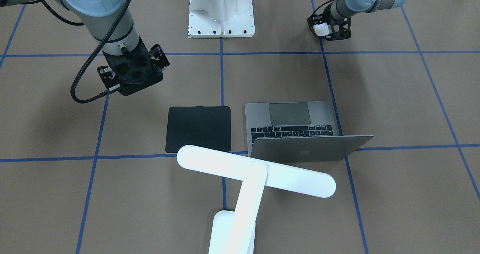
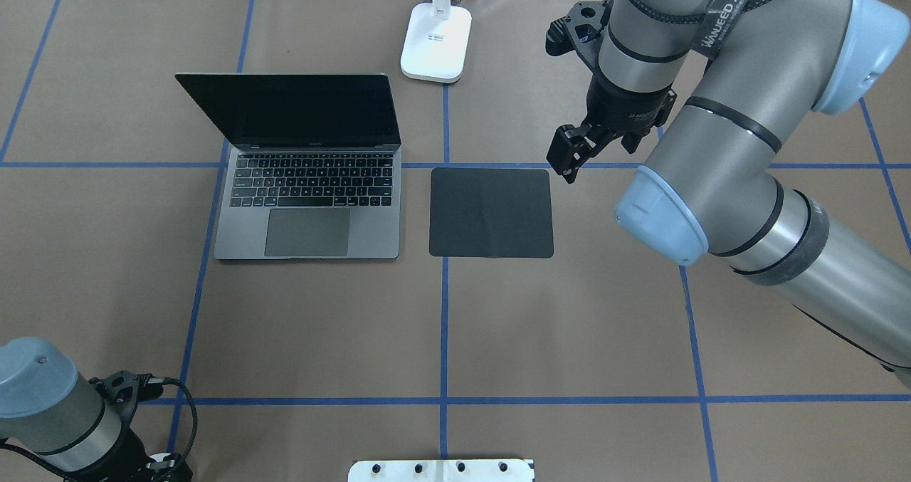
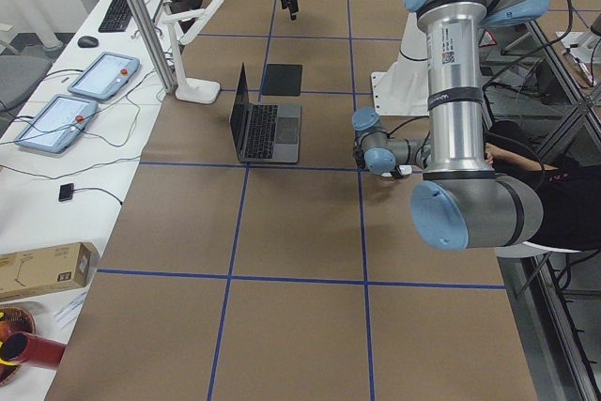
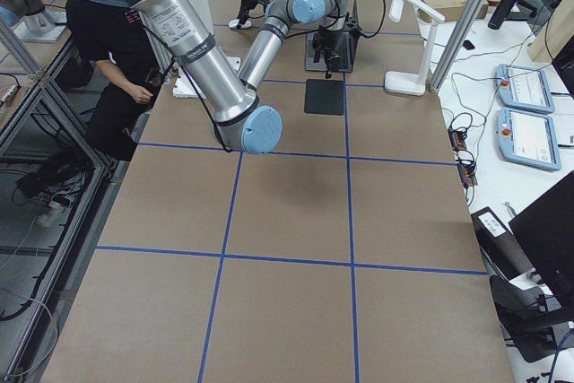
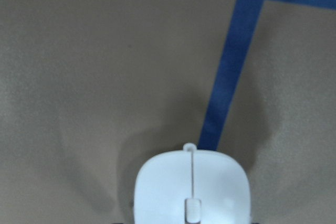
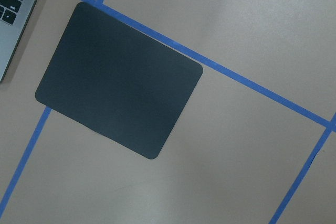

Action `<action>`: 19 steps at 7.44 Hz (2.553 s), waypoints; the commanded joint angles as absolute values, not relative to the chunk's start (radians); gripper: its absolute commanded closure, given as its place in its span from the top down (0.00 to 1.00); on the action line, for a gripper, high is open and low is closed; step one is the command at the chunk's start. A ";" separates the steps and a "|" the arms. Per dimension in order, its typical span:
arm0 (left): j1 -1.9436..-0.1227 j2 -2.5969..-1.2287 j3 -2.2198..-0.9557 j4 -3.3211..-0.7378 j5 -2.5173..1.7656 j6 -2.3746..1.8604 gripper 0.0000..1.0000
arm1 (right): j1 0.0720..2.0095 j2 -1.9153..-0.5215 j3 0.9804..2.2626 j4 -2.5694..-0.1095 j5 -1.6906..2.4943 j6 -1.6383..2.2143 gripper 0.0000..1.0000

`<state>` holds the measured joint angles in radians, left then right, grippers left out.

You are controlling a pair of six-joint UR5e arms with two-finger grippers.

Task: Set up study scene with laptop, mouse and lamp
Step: 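Lower the left gripper over the white mouse and grasp it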

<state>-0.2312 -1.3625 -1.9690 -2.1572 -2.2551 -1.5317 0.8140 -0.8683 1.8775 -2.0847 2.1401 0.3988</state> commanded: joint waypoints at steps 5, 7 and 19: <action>-0.230 -1.367 -1.968 -2.157 -2.256 -1.534 0.67 | 0.810 -0.870 1.884 -2.085 2.140 0.399 1.00; -0.232 -1.365 -1.974 -2.155 -2.256 -1.535 0.67 | 0.810 -0.870 1.884 -2.085 2.140 0.399 1.00; -0.483 -1.759 -2.028 -1.811 -2.198 -1.316 0.67 | 0.851 -0.908 1.891 -2.082 2.177 0.414 1.00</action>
